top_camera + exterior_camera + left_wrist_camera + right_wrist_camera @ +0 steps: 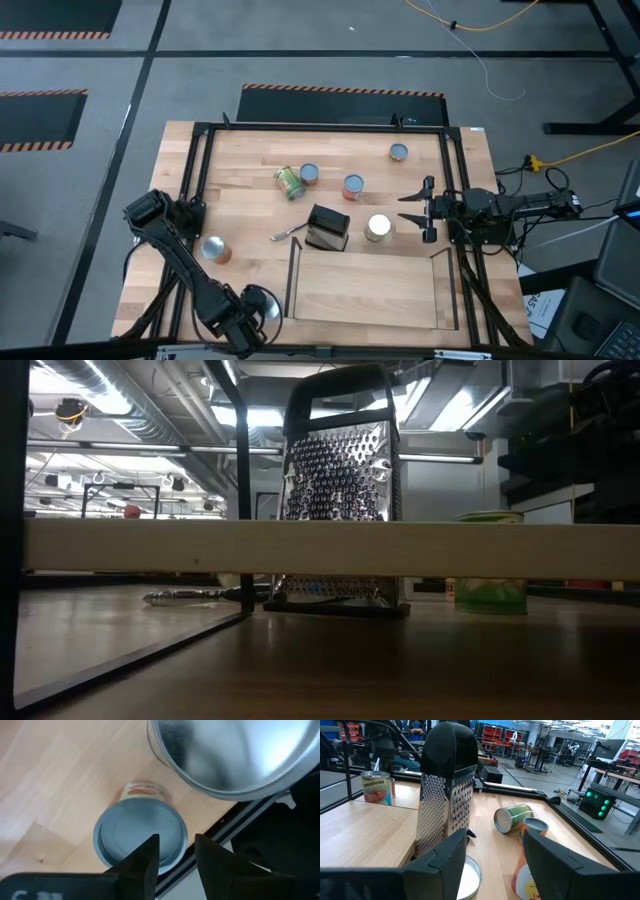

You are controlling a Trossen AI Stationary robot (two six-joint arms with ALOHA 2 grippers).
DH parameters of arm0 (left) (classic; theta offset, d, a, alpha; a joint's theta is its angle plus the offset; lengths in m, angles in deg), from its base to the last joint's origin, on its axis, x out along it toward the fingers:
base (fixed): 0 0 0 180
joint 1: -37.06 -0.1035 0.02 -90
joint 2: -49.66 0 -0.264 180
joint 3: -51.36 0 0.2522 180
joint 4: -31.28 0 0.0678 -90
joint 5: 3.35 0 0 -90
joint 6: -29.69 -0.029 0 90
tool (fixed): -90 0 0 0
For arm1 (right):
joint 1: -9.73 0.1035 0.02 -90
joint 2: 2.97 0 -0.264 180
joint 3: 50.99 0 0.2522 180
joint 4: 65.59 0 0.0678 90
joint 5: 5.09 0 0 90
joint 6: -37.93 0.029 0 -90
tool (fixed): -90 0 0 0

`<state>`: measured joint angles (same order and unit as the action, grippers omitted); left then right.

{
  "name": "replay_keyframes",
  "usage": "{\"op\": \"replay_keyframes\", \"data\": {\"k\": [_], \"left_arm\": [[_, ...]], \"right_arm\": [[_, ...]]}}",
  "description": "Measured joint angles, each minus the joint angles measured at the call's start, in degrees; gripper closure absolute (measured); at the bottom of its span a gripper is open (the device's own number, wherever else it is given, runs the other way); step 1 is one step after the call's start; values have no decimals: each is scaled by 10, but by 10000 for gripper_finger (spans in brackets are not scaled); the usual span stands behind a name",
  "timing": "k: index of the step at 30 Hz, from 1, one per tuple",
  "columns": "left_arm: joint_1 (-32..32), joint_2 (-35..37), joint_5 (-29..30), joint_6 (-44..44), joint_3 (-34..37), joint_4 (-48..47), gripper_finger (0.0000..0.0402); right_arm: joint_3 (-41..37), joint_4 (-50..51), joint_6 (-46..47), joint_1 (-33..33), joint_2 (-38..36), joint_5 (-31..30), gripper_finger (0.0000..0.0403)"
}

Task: Pick and place cans onto a shelf
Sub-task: Put the canned diced tomatoes on the shelf

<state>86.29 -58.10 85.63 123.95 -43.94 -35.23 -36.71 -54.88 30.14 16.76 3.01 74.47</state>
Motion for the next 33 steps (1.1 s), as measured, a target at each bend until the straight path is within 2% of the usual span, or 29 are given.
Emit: {"op": "replay_keyframes", "data": {"k": [23,26,33], "left_arm": [[10,-32,-2,-4,-2,1,285],[10,-32,-1,-5,-2,-2,297],[10,-32,-1,-5,-1,-2,354]], "right_arm": [[0,0,-2,0,0,0,203],[0,-1,-2,0,0,0,203],[0,-1,0,0,0,0,203]]}}
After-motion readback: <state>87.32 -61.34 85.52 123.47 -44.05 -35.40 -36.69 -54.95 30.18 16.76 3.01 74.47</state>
